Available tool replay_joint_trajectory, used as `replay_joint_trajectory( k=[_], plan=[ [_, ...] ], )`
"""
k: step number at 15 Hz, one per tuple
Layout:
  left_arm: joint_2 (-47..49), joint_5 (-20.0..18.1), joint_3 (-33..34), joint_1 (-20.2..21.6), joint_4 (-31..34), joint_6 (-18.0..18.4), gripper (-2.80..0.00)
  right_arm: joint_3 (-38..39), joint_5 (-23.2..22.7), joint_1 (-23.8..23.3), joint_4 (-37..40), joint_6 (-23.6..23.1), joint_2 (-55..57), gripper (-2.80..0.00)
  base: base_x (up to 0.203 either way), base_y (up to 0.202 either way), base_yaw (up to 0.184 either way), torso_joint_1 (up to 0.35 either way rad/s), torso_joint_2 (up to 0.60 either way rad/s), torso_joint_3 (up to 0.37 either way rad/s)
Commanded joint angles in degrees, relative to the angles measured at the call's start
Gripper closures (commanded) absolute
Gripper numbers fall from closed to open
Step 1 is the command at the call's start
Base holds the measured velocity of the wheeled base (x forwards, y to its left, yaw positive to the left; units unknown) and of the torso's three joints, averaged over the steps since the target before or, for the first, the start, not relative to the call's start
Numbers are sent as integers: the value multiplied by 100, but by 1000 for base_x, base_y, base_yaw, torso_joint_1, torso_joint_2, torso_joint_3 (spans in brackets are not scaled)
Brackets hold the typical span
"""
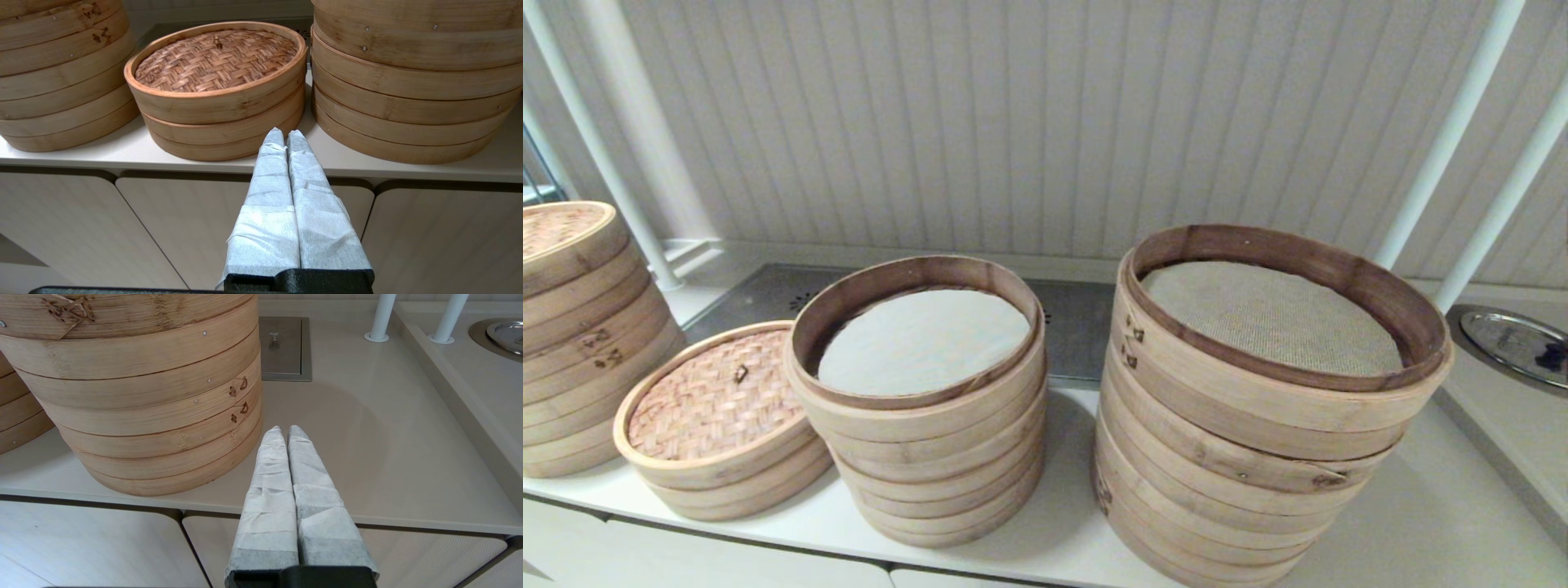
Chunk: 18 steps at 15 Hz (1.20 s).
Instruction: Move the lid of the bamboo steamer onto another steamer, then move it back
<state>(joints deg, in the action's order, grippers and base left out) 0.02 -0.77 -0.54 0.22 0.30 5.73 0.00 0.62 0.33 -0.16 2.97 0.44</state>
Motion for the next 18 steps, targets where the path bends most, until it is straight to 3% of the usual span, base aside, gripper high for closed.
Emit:
replay_joint_trajectory(
  k=[1,18],
  plan=[
    [-55,-2,54,4,41,8,0,9,0,2,-2,1,0,0,0,0,0,0,0,0],
    [-2,-24,54,0,49,41,0,9,0,2,-2,1,0,0,0,0,0,0,0,0]
  ],
)
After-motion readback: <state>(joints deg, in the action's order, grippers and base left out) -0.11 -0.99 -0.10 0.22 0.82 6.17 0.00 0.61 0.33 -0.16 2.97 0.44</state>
